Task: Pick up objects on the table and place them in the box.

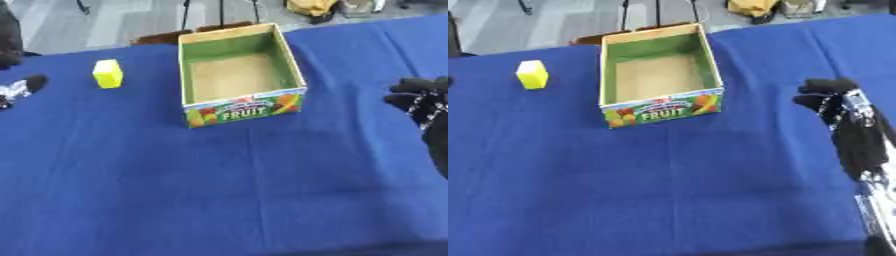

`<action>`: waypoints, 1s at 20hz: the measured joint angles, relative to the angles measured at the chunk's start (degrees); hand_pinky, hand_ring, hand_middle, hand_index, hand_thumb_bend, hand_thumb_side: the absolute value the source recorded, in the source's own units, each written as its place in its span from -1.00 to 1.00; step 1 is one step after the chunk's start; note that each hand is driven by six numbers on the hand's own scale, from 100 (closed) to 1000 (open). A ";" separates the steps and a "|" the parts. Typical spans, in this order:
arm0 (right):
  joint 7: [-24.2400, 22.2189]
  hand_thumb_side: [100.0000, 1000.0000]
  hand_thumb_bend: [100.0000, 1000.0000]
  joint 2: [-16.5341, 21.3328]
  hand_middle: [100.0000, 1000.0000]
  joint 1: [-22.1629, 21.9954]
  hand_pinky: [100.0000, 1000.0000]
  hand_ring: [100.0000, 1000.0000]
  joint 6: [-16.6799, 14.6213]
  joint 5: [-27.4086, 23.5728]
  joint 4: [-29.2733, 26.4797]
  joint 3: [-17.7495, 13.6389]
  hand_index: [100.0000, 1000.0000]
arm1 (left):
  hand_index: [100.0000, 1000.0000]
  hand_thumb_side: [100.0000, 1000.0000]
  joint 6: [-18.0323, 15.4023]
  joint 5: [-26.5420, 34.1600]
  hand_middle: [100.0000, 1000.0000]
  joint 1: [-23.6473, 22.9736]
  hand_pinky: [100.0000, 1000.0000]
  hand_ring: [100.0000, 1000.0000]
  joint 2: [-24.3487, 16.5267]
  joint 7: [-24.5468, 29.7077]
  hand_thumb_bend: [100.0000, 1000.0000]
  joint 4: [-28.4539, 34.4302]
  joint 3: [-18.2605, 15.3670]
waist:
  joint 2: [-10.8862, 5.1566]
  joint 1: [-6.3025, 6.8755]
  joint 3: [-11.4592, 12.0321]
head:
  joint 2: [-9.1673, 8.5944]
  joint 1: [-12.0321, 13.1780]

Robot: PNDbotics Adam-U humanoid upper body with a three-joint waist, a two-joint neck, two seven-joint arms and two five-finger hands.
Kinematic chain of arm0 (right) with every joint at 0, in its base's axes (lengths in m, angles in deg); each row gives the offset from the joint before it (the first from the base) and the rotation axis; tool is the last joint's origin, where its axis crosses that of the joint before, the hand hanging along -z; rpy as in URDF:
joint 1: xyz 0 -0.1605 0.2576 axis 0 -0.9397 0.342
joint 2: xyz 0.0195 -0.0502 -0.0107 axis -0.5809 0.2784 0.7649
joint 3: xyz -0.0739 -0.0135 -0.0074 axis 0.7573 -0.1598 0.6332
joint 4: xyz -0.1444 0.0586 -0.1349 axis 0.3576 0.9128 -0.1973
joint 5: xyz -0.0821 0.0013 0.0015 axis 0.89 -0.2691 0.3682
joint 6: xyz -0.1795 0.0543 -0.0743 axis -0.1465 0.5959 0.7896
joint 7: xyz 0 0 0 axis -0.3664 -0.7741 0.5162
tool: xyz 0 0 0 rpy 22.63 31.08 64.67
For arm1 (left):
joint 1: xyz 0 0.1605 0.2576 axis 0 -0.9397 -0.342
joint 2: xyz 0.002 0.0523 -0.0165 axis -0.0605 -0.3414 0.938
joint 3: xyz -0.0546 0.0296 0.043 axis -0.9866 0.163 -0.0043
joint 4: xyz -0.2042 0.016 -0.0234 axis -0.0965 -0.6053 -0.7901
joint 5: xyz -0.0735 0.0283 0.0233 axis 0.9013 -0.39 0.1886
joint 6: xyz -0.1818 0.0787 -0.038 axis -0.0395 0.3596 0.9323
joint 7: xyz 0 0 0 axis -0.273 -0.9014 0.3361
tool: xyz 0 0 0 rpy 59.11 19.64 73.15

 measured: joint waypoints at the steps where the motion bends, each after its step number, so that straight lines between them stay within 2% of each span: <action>1: -0.12 0.87 -1.00 0.00 0.35 -0.01 0.78 0.42 0.00 0.00 0.02 0.12 0.53 | 0.90 -0.18 -1.34 -3.99 0.61 2.29 0.56 0.53 -1.26 1.23 0.46 -3.41 0.28 | 0.00 0.14 -0.38 | -0.03 0.16; 6: -0.52 0.88 -1.00 0.17 0.34 0.04 0.78 0.42 0.02 0.05 0.14 0.49 0.53 | 0.91 -0.26 -5.85 -19.76 0.63 12.14 0.56 0.58 -2.04 1.69 0.54 -17.69 0.56 | 0.74 0.67 -1.97 | -0.80 0.77; 10: -0.93 0.89 -1.00 0.68 0.34 0.63 0.79 0.42 -0.02 0.19 0.20 0.72 0.53 | 0.87 -0.35 -8.40 -28.89 0.61 17.76 0.59 0.58 0.07 -0.82 0.48 -26.43 -0.21 | 2.06 1.41 -3.64 | -2.04 1.25; 11: -1.01 0.91 -1.00 0.83 0.34 0.79 0.79 0.42 -0.06 0.26 0.22 0.87 0.53 | 0.87 -0.32 -8.93 -30.55 0.61 18.81 0.60 0.57 0.74 -1.55 0.50 -28.16 -0.52 | 2.47 1.61 -4.11 | -2.30 1.40; 15: -1.43 0.91 -1.00 1.35 0.34 1.54 0.79 0.42 -0.10 0.55 0.27 1.20 0.53 | 0.82 -0.43 -10.84 -34.04 0.58 22.12 0.63 0.55 2.59 -3.64 0.35 -33.31 -1.64 | 4.03 2.48 -5.80 | -3.28 2.25; 19: -1.62 0.92 -1.00 1.56 0.34 2.06 0.79 0.42 -0.22 0.80 0.27 1.23 0.53 | 0.79 -0.45 -11.79 -34.40 0.54 24.02 0.63 0.52 3.62 -4.48 0.30 -36.57 -2.55 | 5.25 3.20 -6.99 | -3.78 2.76; 20: -1.63 0.93 -1.00 1.58 0.34 2.08 0.79 0.42 -0.22 0.92 0.27 1.23 0.53 | 0.77 -0.47 -11.93 -34.33 0.51 24.12 0.63 0.50 3.77 -4.62 0.23 -37.09 -2.69 | 5.43 3.37 -7.14 | -3.95 2.81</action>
